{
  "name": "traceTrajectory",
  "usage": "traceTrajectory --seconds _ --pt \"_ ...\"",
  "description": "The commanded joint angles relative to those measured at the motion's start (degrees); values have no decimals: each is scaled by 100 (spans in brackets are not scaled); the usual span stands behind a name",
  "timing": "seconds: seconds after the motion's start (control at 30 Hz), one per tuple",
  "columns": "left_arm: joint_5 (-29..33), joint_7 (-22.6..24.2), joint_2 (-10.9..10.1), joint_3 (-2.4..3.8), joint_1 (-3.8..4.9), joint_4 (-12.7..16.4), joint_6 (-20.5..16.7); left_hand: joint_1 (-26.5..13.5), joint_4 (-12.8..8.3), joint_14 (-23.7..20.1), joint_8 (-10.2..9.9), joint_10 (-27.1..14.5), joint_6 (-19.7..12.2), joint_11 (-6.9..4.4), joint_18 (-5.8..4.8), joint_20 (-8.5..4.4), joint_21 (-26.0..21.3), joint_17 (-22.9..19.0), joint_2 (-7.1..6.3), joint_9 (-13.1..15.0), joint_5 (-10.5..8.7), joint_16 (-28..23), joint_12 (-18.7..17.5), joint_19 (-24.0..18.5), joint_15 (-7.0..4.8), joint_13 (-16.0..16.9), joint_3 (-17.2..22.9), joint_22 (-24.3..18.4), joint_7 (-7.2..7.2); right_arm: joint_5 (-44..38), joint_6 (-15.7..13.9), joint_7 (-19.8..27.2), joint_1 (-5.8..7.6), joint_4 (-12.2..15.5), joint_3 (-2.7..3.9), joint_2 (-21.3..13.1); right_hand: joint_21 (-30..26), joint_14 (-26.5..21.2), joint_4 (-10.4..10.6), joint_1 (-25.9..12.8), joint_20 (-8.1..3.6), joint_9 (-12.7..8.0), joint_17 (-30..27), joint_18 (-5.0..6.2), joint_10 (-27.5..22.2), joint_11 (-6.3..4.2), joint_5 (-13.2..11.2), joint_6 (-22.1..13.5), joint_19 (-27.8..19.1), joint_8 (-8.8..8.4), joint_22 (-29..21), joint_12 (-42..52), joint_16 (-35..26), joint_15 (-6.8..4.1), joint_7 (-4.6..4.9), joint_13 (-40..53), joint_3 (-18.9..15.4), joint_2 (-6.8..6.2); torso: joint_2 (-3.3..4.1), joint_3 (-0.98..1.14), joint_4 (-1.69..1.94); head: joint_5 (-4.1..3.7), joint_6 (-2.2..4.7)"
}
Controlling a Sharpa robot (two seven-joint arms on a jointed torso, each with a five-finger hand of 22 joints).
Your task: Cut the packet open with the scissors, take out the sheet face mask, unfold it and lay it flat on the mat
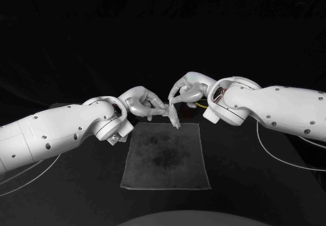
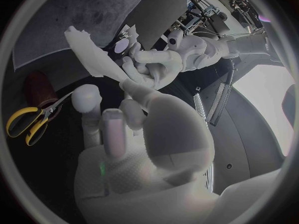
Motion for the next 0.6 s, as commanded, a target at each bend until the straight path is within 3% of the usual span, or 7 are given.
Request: traceTrajectory --seconds 0.03,0.17,0.37,0.6 --pt "-122 24 12 0 -4 10 152 -190 119 11 -21 18 14 -5 75 -43 12 -23 -44 -6 13 15 72 -10 -46 33 -42 3 27 4 43 44 0 6 4 20 42 310 -5 -43 14 2 290 51 29 2 -22 29 49 15 12 15 31 -43 -10 9 35 -5 3 4 9 2 7" --pt "-192 -129 28 -15 -16 -14 272 -330 226 8 -85 -28 -35 -9 72 -48 -2 -41 -118 -25 13 11 115 -16 -51 54 -127 -2 59 12 26 77 -1 16 4 24 39 309 -5 -44 14 2 288 52 31 2 -19 30 48 16 11 16 30 -43 -10 10 37 -6 0 4 3 11 24" --pt "-229 -306 77 -36 -84 -175 79 -271 305 -55 -213 -131 -143 7 73 -53 -24 -241 -38 -63 14 -38 143 -6 -46 64 -93 -14 118 21 -14 134 -2 39 4 -1 43 309 -8 -43 14 1 284 51 35 2 -21 31 50 17 13 21 27 -43 -11 16 41 -7 1 6 -6 17 41" --pt "-142 -529 87 -42 -166 -379 -65 -448 538 -147 -247 -148 -235 86 68 -1 -100 -572 -160 -52 11 -193 78 6 21 16 -367 -66 238 42 -34 201 -3 57 4 -1 43 309 -8 -43 14 1 284 51 35 2 -21 31 50 17 13 21 27 -43 -11 16 41 -7 4 11 0 6 52"
